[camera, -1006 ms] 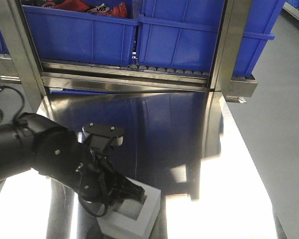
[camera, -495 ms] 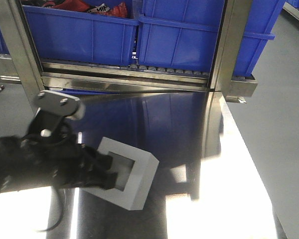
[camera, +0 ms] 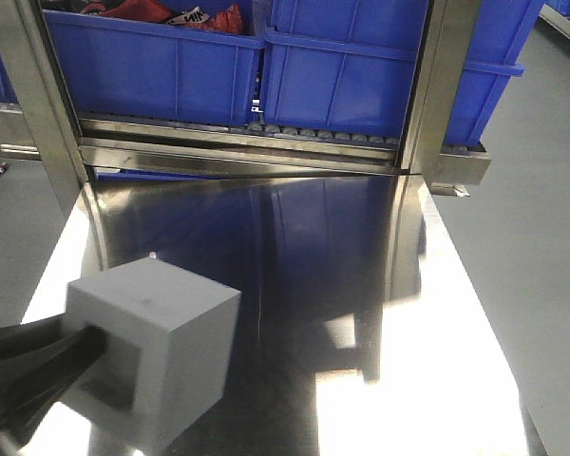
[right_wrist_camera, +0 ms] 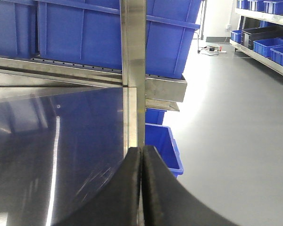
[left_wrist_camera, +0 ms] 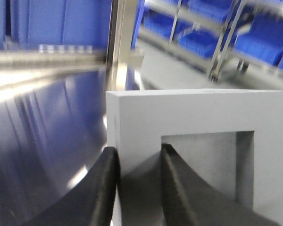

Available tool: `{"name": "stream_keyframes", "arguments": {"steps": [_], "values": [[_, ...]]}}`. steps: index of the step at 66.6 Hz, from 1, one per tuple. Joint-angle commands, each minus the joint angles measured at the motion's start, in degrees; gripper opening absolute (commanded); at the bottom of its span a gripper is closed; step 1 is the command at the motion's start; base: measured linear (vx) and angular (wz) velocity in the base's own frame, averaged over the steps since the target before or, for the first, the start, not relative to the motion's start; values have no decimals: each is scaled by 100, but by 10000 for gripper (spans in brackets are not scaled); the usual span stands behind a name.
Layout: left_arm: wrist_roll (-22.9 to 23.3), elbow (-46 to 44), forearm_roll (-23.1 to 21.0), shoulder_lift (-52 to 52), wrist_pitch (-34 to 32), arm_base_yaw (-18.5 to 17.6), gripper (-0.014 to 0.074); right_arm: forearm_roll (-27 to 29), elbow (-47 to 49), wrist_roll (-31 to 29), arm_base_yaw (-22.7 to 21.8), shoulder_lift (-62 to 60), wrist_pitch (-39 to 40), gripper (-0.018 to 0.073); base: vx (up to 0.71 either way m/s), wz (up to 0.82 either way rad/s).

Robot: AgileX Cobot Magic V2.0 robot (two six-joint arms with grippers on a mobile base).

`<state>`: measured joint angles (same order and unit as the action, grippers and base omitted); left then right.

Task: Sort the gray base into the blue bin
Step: 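Lift the gray block with the left gripper toward the robot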

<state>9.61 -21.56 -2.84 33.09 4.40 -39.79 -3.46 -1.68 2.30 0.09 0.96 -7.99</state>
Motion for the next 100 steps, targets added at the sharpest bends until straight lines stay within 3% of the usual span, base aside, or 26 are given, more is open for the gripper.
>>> {"name": "stream_keyframes", "arguments": {"steps": [1, 14, 100], "values": [[-70, 71, -27, -526, -779, -37, -6, -37, -97, -40, 12, 57, 452, -9, 0, 0], [-70, 279, 21, -1016, -862, -37, -6, -37, -97, -40, 12, 57, 452, -9, 0, 0], [-49, 279, 107, -1001, -813, -37, -6, -37, -97, -40, 12, 57, 452, -9, 0, 0]]}}
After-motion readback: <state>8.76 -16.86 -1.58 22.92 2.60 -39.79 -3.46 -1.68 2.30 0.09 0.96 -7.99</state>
